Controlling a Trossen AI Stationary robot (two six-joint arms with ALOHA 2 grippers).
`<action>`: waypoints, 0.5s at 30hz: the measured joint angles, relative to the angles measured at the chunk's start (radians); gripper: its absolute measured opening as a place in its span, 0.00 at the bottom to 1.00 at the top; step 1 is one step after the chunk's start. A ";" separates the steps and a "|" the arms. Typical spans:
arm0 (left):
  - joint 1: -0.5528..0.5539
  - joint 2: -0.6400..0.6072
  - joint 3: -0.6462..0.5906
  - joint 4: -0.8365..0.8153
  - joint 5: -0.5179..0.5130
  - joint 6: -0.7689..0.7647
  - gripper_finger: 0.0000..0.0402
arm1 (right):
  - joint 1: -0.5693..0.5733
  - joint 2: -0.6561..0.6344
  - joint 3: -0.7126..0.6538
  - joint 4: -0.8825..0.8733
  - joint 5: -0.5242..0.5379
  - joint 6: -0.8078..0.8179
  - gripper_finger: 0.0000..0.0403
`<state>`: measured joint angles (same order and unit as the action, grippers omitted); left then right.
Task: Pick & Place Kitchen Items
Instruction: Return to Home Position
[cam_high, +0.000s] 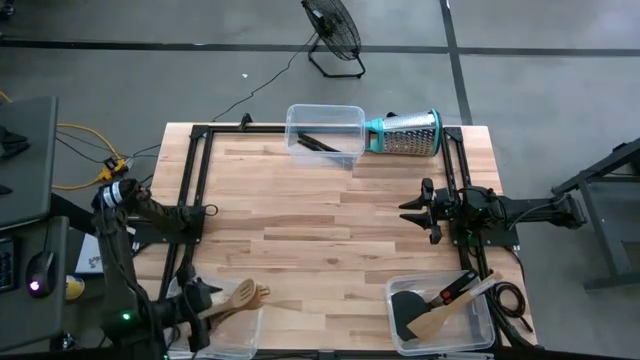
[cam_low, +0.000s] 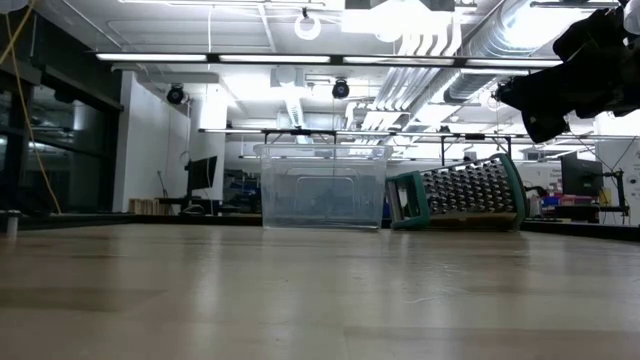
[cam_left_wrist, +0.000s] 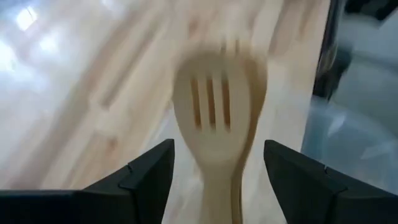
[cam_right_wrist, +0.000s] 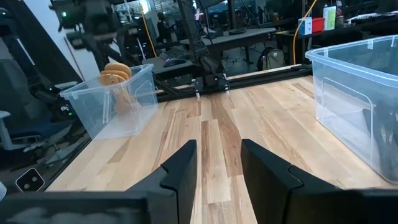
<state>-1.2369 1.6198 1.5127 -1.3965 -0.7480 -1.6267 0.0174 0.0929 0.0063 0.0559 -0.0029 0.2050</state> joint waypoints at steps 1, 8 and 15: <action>0.000 -0.008 0.017 -0.022 -0.039 0.000 0.59 | 0.000 0.000 0.000 0.000 0.000 0.000 0.29; 0.071 -0.063 0.071 -0.111 -0.235 0.040 0.59 | 0.000 0.000 0.000 0.000 0.000 0.000 0.29; 0.277 -0.123 0.073 0.035 -0.178 0.381 0.59 | 0.000 0.000 0.000 0.000 0.000 0.000 0.29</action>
<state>-0.9598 1.4972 1.5856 -1.3612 -0.9261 -1.2462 0.0174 0.0929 0.0061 0.0559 -0.0029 0.2050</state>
